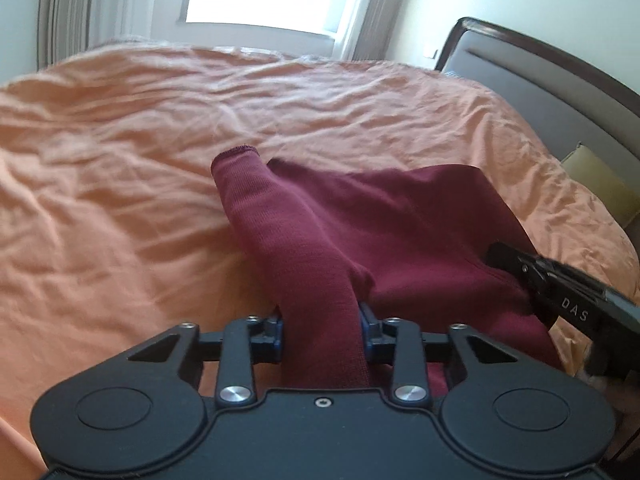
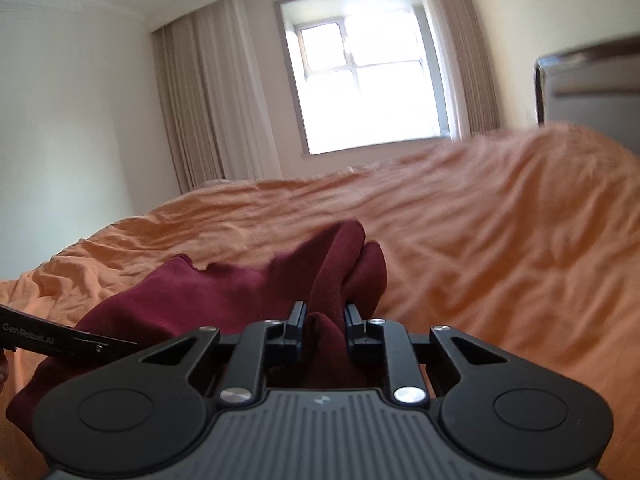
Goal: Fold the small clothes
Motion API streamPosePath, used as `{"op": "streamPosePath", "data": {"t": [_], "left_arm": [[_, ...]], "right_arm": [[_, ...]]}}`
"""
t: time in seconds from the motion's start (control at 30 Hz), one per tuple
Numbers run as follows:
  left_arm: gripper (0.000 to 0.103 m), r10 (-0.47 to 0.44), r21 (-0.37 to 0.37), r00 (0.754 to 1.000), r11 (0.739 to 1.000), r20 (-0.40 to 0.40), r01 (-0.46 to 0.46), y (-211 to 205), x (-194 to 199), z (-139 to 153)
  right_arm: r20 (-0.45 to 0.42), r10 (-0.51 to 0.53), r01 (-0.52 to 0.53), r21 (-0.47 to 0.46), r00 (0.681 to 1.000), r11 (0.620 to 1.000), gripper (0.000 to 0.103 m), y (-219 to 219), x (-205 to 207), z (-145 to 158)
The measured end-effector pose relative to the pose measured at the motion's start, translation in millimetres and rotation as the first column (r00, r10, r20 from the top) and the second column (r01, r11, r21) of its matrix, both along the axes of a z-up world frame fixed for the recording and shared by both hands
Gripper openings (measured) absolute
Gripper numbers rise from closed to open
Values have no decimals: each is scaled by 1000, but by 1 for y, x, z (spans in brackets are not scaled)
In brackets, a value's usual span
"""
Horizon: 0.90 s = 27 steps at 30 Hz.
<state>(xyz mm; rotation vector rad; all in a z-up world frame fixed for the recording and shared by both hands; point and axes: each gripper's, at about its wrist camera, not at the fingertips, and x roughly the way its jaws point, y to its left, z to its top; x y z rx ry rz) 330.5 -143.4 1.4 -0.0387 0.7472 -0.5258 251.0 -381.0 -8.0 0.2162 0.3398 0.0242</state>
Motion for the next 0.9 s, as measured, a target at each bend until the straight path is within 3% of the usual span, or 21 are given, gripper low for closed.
{"op": "streamPosePath", "data": {"t": [0.2,0.43,0.67,0.9], "left_arm": [[31,-5,-55,999,998,39,7,17,-1,23],[31,106,-14,983,994,152,-106,64,-4,48],[31,229,67,957,967,175,-244,123,15,57],[32,287,43,954,956,83,-291,160,32,30]], "right_arm": [[90,71,-68,-32,993,997,20,26,3,39],[153,172,-172,-11,973,985,20,79,39,54],[101,249,-262,145,963,954,20,131,107,35],[0,207,-205,146,978,968,20,134,121,9]]}}
